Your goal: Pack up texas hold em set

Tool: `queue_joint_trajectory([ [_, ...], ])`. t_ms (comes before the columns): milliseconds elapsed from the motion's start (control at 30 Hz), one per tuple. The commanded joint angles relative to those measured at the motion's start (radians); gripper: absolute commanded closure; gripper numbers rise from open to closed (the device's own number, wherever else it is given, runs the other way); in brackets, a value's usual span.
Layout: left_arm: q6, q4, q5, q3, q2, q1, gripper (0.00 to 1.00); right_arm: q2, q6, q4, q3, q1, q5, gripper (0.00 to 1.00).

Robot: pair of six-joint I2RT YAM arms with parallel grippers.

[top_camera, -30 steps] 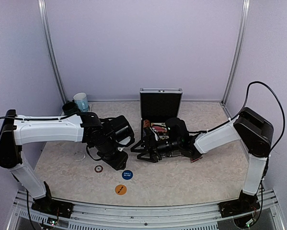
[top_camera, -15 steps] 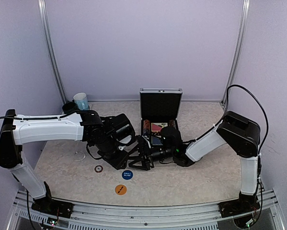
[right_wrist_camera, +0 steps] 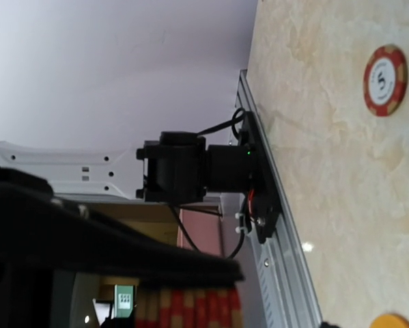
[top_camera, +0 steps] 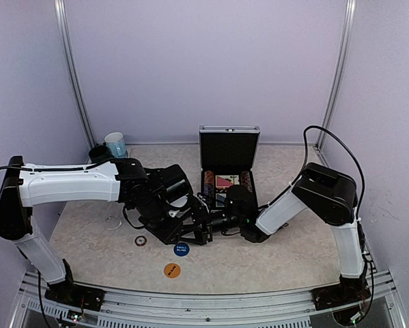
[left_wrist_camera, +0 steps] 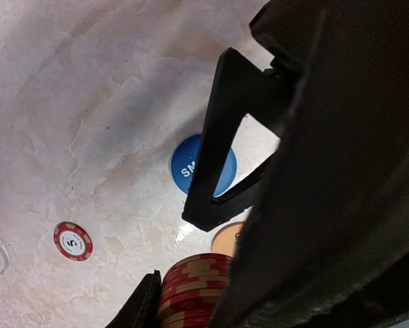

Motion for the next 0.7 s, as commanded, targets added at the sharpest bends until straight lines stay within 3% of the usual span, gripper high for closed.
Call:
queue_joint_trajectory([
  [0, 0.014, -0.002, 0.008, 0.034, 0.008, -0.009, 1.00, 0.045, 0.030, 0.090, 0.036, 0.024, -0.047, 0.30],
  [667, 0.035, -0.019, 0.059, 0.035, 0.029, -0.012, 1.00, 0.123, 0.100, 0.213, 0.067, 0.055, -0.086, 0.47],
])
